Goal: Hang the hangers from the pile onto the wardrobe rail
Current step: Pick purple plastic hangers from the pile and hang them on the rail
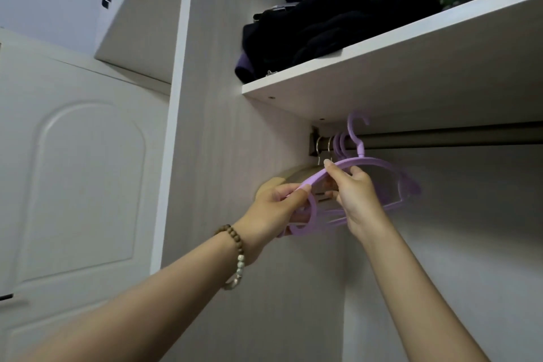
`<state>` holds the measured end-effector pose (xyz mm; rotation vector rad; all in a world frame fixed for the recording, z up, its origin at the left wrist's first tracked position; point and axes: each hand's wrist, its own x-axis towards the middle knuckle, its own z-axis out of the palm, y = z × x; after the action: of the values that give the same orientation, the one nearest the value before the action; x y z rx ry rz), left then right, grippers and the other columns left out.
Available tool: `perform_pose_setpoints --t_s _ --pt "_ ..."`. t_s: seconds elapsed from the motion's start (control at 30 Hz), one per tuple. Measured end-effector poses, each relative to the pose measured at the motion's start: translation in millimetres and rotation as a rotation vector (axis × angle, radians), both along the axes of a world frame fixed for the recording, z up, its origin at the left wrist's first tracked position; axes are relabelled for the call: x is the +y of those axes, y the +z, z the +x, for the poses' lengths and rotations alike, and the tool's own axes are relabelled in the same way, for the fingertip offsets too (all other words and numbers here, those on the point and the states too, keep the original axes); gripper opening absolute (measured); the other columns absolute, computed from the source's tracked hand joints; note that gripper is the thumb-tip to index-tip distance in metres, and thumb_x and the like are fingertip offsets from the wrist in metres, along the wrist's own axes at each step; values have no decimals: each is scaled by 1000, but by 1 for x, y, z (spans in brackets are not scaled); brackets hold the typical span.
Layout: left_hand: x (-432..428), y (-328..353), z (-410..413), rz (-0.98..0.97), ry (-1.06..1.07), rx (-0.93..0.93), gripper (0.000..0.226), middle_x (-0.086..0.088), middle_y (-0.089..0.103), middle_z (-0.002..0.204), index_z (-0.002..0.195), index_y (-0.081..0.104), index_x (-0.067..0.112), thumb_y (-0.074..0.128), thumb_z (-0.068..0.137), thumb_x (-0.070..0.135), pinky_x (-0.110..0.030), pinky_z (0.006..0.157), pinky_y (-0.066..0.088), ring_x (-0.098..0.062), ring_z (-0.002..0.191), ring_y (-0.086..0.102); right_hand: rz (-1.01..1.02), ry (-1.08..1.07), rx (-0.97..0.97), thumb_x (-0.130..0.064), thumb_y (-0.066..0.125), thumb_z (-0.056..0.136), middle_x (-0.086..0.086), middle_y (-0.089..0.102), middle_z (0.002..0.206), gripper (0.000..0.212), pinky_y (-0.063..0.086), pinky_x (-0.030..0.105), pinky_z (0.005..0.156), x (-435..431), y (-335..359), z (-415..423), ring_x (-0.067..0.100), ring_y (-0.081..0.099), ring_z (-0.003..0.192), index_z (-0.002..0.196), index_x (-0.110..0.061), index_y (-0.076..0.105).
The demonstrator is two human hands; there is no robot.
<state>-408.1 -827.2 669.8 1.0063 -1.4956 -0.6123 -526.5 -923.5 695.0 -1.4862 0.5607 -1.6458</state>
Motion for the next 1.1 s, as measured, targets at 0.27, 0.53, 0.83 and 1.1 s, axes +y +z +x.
perform_pose_setpoints --t_s 0.27,0.53,0.83,1.1 --pt "-34 9 -6 -85 161 -72 36 -17 70 102 117 61 6 67 84 18 -41 81 57 -23 81 66 120 -21 5 -21 55 93 2 60 77 26 50 33 79 -65 24 -12 16 58 72 113 -3 56" --pt "-50 1 -5 -84 237 -153 45 -4 63 93 124 55 -1 68 83 13 -25 75 57 -11 75 60 187 9 111 -24 59 91 7 63 86 36 51 37 85 -92 9 -9 21 59 80 118 0 58" --pt "-42 -4 2 -103 293 -180 43 -11 65 102 122 57 0 68 83 15 -21 69 57 -12 70 63 101 41 164 -35 74 76 7 68 110 70 50 36 94 -74 -6 -6 18 65 97 133 -6 46" --pt "7 -2 44 -177 362 -128 32 3 66 88 118 60 11 60 89 24 -30 73 55 -16 77 62 -118 -264 249 -41 72 77 5 19 153 93 26 34 112 -23 -21 13 19 23 141 148 -18 17"
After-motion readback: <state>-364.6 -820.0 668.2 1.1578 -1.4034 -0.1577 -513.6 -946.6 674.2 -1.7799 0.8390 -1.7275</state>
